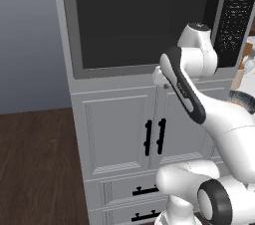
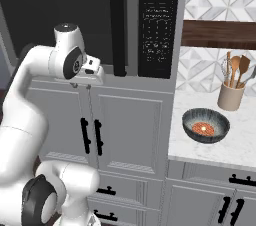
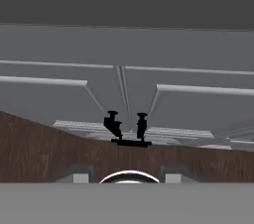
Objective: Open the microwave, place the bowl with waffle inside the microwave, then close the microwave door and turn it on.
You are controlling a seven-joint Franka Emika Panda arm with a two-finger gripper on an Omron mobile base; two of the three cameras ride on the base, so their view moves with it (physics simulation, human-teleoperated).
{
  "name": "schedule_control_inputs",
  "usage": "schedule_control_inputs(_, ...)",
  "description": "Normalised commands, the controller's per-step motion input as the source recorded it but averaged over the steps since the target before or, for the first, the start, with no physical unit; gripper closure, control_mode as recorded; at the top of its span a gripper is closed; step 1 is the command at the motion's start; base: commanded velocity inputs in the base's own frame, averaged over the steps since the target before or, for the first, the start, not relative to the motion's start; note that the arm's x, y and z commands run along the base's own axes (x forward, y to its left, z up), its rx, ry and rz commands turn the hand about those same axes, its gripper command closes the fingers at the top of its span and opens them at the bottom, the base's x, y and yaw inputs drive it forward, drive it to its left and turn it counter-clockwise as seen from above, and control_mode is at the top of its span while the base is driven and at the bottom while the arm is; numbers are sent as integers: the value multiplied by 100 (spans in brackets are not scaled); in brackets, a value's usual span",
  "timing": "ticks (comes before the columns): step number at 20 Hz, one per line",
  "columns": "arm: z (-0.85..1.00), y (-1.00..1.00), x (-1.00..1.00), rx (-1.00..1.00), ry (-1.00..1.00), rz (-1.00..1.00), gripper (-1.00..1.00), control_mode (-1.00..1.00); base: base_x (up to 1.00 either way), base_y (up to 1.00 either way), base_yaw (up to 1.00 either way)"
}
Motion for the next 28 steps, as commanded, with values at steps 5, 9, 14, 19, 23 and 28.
schedule_control_inputs(5, 28, 0, -15, 0, -14, -1, -100, -100, 0, 0, 0)
schedule_control_inputs(9, 87, -7, -34, 6, -30, -11, -100, -100, 0, 0, 0)
schedule_control_inputs(14, 66, -44, -40, 5, -12, -14, -100, -100, 0, 0, 0)
schedule_control_inputs(19, 27, -72, -45, 1, -11, -5, -100, -100, 0, 0, 0)
schedule_control_inputs(23, 0, -75, -42, 0, -17, 0, -100, -100, 0, 0, 0)
schedule_control_inputs(28, 0, -59, -3, 0, -21, 2, -100, -100, 0, 0, 0)
